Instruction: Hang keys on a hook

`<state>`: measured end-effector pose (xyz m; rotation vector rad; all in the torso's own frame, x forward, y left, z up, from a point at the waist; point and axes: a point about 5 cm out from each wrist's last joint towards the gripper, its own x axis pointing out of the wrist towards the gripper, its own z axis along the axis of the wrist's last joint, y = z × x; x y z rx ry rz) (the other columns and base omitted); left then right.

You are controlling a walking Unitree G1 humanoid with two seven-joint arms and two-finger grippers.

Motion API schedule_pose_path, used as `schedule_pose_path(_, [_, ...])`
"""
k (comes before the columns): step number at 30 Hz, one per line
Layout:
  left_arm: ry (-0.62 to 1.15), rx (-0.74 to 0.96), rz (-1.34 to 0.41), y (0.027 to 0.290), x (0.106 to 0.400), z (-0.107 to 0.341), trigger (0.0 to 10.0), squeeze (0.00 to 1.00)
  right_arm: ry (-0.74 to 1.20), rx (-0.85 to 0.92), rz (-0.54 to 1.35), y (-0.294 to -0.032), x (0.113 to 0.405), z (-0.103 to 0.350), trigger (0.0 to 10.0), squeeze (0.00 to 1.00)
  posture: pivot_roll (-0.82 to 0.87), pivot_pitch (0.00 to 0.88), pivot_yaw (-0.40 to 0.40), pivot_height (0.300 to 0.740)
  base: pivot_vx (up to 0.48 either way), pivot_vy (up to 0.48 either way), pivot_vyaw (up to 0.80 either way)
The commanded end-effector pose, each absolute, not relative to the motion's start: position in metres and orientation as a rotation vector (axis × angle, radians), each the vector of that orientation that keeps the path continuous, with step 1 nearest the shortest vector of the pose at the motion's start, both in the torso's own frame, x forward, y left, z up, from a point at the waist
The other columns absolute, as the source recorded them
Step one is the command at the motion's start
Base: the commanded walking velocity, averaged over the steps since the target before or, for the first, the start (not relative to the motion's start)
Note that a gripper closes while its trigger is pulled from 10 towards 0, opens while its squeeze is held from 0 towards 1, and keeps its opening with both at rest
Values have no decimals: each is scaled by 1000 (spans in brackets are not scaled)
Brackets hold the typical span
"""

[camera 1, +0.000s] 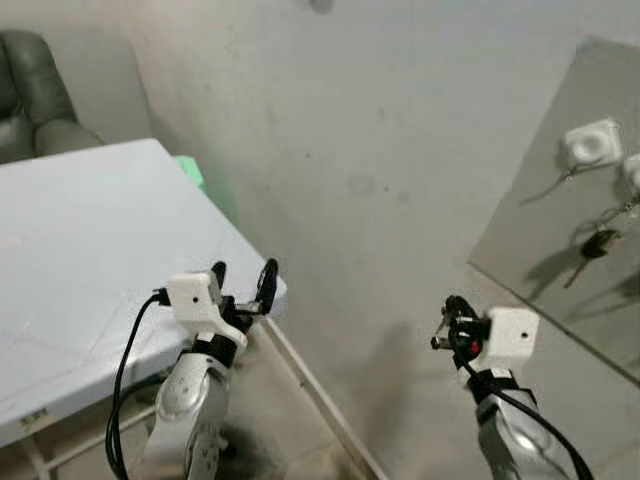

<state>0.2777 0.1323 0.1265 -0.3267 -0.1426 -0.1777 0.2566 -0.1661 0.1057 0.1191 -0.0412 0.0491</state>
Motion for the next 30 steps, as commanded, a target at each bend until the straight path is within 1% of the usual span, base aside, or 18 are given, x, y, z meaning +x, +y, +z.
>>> schedule_pose_path(1, [-146, -335, -175, 132, 277, 128, 10000, 0, -80, 119, 69, -164, 259, 115, 10000, 0, 21, 0, -88, 740, 0, 0, 0])
schedule_pose_path(18, [-110, -358, -141, 129, 276, 125, 10000, 0, -80, 116, 81, -166, 262, 117, 10000, 0, 20, 0, -93, 740, 0, 0, 0])
schedule_pose_path(26, [-77, -347, -130, 130, 275, 122, 10000, 0, -72, 126, 87, -163, 260, 116, 10000, 0, 27, 9, -94, 740, 0, 0, 0])
schedule_pose_path(30, [-62, -340, -131, 129, 272, 120, 10000, 0, -59, 131, 84, -164, 258, 113, 10000, 0, 27, 29, -93, 740, 0, 0, 0])
